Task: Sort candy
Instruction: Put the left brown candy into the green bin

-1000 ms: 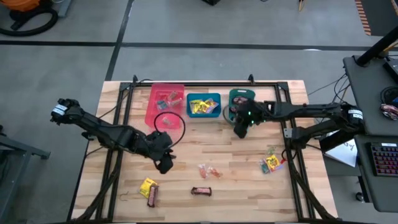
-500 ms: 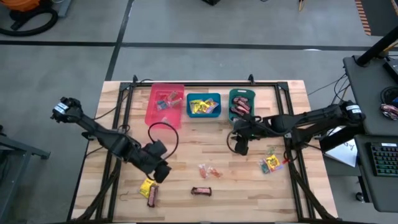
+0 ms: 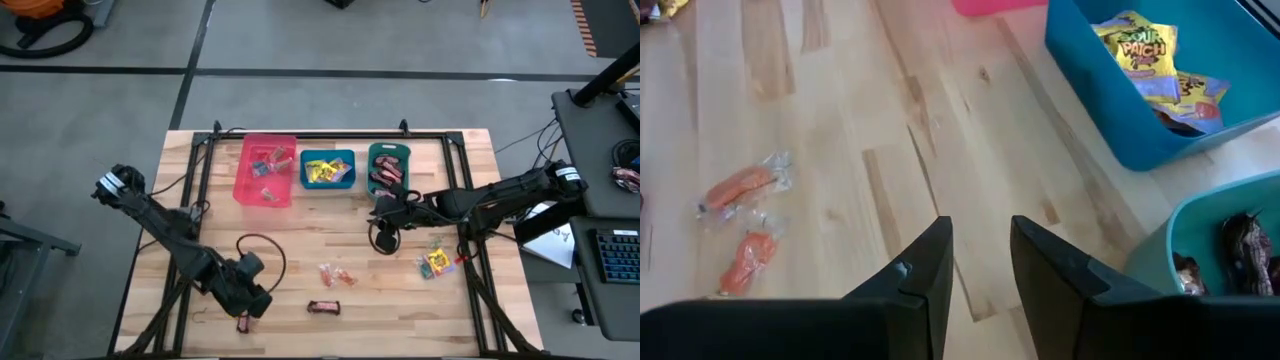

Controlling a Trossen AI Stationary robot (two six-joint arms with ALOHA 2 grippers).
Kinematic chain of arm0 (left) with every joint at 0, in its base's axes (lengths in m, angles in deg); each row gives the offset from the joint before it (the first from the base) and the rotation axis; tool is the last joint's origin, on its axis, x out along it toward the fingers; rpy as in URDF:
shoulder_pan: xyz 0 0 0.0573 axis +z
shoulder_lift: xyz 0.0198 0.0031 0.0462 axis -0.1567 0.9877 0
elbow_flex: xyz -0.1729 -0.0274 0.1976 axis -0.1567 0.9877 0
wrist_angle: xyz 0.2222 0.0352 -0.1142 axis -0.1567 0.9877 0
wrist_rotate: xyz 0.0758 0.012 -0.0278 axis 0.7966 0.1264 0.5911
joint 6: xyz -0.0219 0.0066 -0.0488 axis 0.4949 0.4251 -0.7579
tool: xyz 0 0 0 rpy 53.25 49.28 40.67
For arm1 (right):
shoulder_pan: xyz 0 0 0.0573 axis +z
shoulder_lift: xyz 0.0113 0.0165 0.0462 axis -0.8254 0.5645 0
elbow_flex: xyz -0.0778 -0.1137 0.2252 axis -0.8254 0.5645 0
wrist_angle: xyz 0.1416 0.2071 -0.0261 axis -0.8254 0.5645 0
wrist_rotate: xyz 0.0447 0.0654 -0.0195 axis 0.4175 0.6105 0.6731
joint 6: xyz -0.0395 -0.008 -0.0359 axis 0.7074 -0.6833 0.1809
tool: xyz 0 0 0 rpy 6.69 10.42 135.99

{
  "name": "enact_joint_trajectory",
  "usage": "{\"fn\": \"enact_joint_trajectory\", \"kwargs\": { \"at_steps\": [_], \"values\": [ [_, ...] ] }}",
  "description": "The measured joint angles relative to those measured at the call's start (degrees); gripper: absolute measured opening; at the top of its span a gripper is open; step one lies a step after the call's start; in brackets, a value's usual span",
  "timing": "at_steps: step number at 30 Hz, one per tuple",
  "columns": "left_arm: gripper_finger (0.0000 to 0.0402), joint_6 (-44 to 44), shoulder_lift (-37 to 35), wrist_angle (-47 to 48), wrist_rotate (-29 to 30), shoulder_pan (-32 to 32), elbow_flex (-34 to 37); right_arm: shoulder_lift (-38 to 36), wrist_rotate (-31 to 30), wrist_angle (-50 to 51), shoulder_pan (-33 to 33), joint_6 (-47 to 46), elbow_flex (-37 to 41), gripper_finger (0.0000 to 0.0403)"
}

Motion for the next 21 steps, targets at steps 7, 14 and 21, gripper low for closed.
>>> {"fn": "enact_joint_trajectory", "kwargs": {
  "at_steps": [7, 14, 21],
  "values": [
    [0.0139, -6.31, 3.72, 2.67, -3.26, -3.33, 0.00, 0.00, 0.01, -0.07, 1.98, -2.11, 0.21, 0.0099],
    [0.0139, -9.36, 6.63, 3.91, -6.81, -4.56, 0.04, 0.00, 0.01, -0.77, 5.74, -3.20, 0.34, 0.0100],
    [0.0139, -11.00, 10.48, 3.49, -9.53, -4.69, 0.02, 0.00, 0.00, -3.41, 9.71, -5.78, 0.54, 0.0100]
  ]
}}
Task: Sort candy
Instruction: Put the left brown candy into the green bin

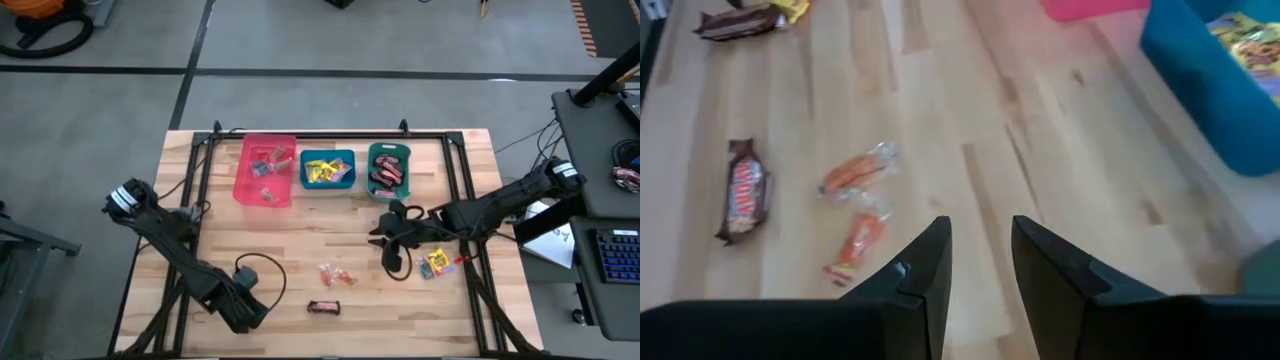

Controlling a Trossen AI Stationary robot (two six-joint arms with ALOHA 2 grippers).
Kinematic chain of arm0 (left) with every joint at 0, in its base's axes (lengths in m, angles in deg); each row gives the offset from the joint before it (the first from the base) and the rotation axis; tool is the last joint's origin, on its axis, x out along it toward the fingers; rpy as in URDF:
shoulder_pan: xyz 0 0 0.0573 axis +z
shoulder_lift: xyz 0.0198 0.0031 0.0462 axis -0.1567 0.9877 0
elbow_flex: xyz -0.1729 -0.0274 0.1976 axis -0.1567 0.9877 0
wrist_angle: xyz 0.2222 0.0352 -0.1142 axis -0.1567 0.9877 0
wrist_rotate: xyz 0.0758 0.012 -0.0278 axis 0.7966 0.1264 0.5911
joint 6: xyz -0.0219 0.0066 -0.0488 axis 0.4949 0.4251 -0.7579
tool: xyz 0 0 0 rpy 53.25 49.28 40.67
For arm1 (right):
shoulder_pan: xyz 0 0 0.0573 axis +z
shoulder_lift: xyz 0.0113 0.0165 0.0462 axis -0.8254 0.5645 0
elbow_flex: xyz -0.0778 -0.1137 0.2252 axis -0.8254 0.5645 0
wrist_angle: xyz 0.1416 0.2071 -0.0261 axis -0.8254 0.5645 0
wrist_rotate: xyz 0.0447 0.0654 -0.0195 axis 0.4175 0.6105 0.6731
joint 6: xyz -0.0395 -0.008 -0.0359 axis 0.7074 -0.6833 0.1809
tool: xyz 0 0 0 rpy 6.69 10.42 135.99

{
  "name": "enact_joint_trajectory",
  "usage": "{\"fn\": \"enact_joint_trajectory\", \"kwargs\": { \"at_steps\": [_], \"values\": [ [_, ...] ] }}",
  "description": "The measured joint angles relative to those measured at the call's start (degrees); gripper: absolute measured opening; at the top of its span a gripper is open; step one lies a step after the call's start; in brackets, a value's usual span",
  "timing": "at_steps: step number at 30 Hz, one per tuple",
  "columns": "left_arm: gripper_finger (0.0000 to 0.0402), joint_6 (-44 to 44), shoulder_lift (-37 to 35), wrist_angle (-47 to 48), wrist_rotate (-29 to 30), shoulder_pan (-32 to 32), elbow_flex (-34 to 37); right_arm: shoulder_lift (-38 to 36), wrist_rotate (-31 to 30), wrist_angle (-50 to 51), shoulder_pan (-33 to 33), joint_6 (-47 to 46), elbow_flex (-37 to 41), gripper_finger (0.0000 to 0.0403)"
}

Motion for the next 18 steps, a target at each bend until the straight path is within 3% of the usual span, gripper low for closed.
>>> {"fn": "enact_joint_trajectory", "kwargs": {
  "at_steps": [12, 18],
  "values": [
    [0.0137, 0.86, 3.54, -0.32, -0.64, 0.00, 0.00, 0.00, -2.31, -0.79, 1.36, 0.17, 0.02, 0.0100],
    [0.0088, 0.99, 4.61, -0.34, -0.39, -0.15, 0.00, 0.00, -3.65, -0.81, 1.35, 0.19, 0.02, 0.0100]
  ]
}}
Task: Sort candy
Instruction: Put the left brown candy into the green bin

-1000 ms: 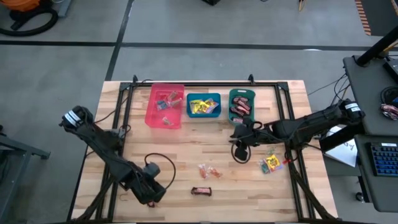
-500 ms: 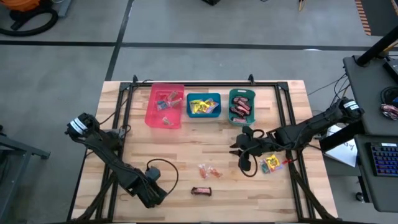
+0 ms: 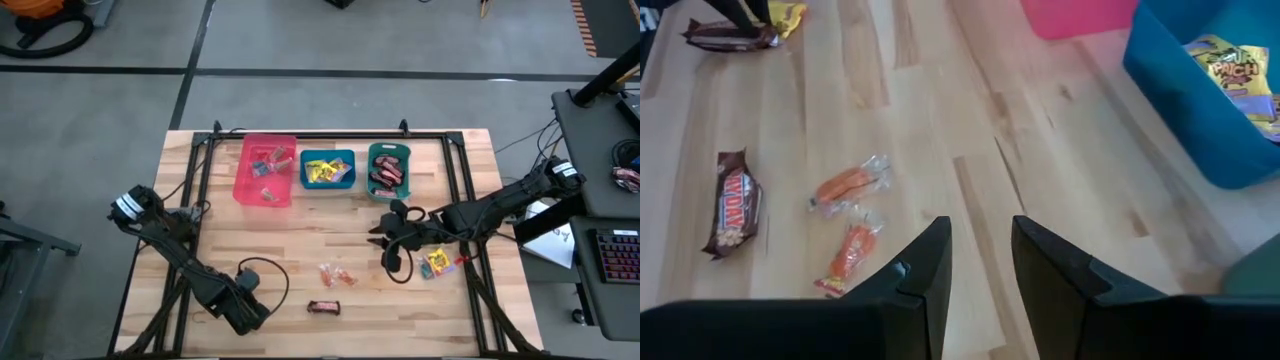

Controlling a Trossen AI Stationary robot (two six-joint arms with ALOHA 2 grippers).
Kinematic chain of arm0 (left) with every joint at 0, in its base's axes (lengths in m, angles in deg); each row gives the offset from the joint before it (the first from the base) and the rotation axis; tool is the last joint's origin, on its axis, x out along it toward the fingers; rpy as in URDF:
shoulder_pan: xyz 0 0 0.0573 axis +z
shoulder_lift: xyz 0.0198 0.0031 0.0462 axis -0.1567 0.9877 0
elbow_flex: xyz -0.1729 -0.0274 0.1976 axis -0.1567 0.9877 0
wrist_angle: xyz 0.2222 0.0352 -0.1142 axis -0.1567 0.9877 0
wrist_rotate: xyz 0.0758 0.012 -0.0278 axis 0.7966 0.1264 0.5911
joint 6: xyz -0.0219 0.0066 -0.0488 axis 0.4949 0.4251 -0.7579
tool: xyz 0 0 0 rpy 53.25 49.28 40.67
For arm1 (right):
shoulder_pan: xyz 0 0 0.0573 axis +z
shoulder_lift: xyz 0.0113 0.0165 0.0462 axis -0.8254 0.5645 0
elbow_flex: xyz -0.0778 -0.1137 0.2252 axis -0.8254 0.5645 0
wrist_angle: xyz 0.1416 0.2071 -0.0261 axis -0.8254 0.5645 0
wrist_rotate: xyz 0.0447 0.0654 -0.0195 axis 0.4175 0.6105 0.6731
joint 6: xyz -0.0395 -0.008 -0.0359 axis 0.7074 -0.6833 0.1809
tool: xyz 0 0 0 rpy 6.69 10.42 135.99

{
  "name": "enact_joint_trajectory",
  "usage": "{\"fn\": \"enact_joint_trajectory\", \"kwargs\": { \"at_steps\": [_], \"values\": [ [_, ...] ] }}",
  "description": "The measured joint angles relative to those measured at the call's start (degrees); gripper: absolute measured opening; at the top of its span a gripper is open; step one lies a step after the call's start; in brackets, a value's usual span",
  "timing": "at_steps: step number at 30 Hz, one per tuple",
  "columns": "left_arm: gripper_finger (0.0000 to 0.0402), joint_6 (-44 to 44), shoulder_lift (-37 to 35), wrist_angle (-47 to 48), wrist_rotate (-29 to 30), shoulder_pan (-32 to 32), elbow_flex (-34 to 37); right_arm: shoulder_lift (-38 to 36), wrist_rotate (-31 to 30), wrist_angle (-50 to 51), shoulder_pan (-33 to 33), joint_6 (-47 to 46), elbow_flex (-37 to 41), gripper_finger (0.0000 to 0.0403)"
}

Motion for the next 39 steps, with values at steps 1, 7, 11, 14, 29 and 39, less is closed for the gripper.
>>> {"fn": "enact_joint_trajectory", "kwargs": {
  "at_steps": [1, 7, 11, 14, 29, 39],
  "values": [
    [0.0072, 0.01, 0.09, -0.02, 0.00, 0.00, 0.00, 0.00, 0.00, 0.00, 0.01, 0.00, 0.00, 0.0100],
    [0.0008, 0.98, -0.02, 0.20, 1.04, -0.13, -0.38, 0.00, 0.00, -0.02, 0.01, -0.04, 0.00, 0.0100],
    [0.0006, 3.66, -0.02, 1.87, 2.49, -0.13, -3.28, 0.00, -0.87, -0.04, 0.01, -0.02, 0.03, 0.0100],
    [0.0002, 5.80, -0.02, 7.25, 4.65, -0.13, -6.83, 0.00, -0.90, -0.09, 0.01, 0.46, 0.07, 0.0100],
    [0.0000, 67.21, -0.18, -1.89, 31.13, 5.33, -22.62, 0.02, -0.60, -21.59, 0.01, 11.77, 9.07, 0.0100],
    [0.0000, 100.28, -1.47, -22.89, 26.93, 14.37, -13.24, 0.02, 1.14, -28.08, 0.41, 13.50, 11.37, 0.0100]
  ]
}}
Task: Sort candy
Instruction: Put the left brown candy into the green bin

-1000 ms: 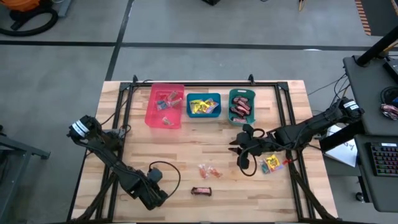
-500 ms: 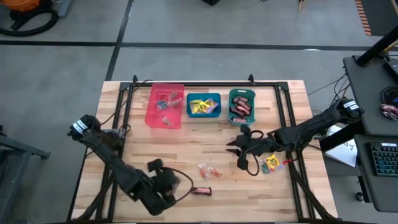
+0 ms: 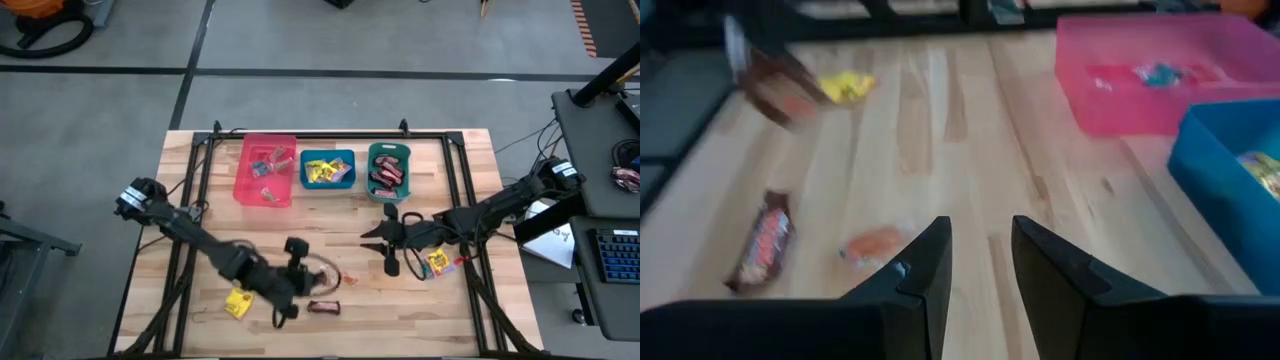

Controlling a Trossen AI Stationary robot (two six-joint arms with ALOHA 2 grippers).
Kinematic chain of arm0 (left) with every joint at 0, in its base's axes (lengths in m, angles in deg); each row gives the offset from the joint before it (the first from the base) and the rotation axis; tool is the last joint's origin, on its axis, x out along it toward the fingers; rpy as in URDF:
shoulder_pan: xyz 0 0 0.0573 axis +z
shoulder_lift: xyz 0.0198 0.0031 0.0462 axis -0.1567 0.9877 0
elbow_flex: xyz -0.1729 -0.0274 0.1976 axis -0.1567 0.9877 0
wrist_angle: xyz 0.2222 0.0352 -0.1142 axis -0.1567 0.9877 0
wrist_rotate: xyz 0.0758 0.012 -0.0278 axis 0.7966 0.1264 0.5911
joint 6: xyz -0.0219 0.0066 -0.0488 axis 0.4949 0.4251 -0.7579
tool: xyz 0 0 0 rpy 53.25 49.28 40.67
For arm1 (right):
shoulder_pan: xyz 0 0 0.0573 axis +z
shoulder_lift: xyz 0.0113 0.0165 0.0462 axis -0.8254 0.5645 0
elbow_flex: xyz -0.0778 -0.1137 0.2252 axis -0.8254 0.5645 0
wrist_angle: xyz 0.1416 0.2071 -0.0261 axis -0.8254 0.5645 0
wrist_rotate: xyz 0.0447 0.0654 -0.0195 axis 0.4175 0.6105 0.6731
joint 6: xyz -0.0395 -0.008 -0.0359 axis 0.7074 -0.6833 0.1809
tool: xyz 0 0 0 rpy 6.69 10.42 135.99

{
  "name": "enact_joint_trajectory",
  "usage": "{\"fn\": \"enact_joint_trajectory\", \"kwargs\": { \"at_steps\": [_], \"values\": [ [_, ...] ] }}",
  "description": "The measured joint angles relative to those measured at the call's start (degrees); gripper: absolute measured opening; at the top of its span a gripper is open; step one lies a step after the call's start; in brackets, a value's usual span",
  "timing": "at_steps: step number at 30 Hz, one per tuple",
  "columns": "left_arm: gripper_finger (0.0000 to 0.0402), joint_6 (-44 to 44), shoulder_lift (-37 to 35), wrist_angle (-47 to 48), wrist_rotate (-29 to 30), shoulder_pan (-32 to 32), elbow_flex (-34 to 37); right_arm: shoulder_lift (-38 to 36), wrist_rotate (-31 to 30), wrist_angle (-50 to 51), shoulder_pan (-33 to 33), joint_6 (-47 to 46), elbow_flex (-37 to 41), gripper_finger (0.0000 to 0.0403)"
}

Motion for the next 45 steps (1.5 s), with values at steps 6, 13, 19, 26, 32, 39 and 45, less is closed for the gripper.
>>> {"fn": "enact_joint_trajectory", "kwargs": {
  "at_steps": [6, 13, 19, 26, 32, 39, 45],
  "values": [
    [0.0000, 0.75, -1.90, -10.82, -0.03, 7.13, 8.58, 0.00, 0.00, -7.42, 0.88, 0.90, 2.63, 0.0126],
    [0.0000, 2.43, -3.34, -29.44, -0.01, 14.64, 13.90, 1.34, -1.08, -13.29, 0.95, 1.08, 3.67, 0.0186],
    [0.0000, 3.35, -3.60, -32.30, -0.07, 19.00, 13.62, 6.06, -10.18, -21.40, 0.33, 4.39, 2.29, 0.0213],
    [0.0000, 4.74, -3.91, -32.94, -0.04, 22.01, 13.15, 8.60, -15.44, -21.44, -2.96, 2.33, 0.07, 0.0215],
    [0.0000, 4.78, -3.91, -37.34, -0.04, 22.52, 13.15, 9.20, -11.77, -21.69, -6.38, 1.52, -1.16, 0.0215],
    [0.0000, 4.80, -3.89, -39.84, -0.02, 22.76, 13.15, 10.52, -8.97, -21.58, -8.19, 3.10, -3.11, 0.0195],
    [0.0000, 4.78, -3.85, -40.21, -0.02, 22.82, 13.15, 10.89, -9.01, -21.27, -8.34, 5.94, -3.74, 0.0100]
  ]
}}
